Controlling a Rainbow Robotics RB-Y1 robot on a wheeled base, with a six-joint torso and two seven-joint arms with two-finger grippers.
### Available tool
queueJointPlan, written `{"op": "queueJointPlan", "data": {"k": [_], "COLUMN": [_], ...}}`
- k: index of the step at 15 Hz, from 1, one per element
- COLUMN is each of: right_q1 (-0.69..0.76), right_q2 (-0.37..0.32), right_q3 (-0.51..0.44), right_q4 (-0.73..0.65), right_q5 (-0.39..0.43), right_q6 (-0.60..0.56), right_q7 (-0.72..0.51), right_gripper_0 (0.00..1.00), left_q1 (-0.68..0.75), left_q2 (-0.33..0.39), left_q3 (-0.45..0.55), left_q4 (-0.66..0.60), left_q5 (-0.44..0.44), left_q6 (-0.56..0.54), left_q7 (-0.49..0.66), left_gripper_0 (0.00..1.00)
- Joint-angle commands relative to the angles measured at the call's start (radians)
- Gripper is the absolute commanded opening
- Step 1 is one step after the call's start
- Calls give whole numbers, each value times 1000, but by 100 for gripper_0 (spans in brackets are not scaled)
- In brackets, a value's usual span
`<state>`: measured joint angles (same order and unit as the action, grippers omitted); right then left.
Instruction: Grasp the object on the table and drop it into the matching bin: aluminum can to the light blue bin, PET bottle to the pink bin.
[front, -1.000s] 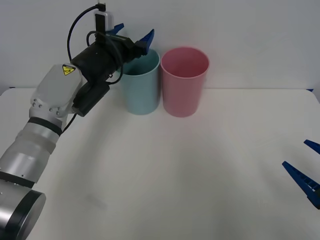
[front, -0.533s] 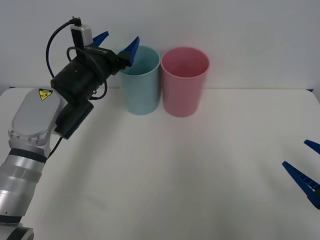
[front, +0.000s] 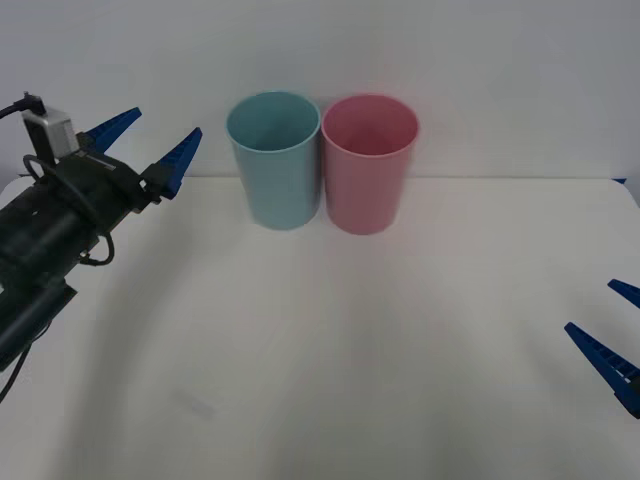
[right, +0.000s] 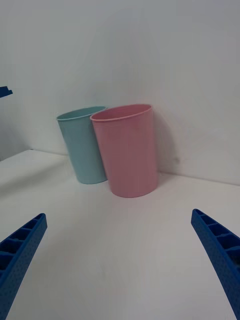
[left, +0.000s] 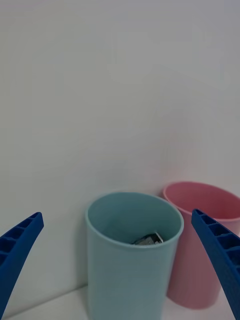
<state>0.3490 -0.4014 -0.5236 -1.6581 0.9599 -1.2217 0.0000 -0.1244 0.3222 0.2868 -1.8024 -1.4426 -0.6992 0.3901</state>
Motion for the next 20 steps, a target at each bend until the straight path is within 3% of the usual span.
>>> {"op": "queueJointPlan", "data": {"k": [1,5,9,14,20], "right_q1": [0,0,0,0,0], "right_q2": [0,0,0,0,0], "right_q3": [0,0,0,0,0], "right_q4": [0,0,0,0,0], "right_q5": [0,0,0,0,0], "right_q6": [0,0,0,0,0], "right_q7": [0,0,0,0,0], "right_gripper_0": [100,100,100,100,100], "left_q1": [81,200,324,451,551], "left_q2": [0,1,1,3,11], "left_q3": [158,296,413,508,529], "left_q4": [-41,-95,-101,-101,-100], "left_q5": [7,18,61,145,206], "left_q6": [-217,-375,-467,-505,-503], "left_q7": [0,-22,-152,-237,-292], "left_gripper_0": [100,100,100,100,100]}}
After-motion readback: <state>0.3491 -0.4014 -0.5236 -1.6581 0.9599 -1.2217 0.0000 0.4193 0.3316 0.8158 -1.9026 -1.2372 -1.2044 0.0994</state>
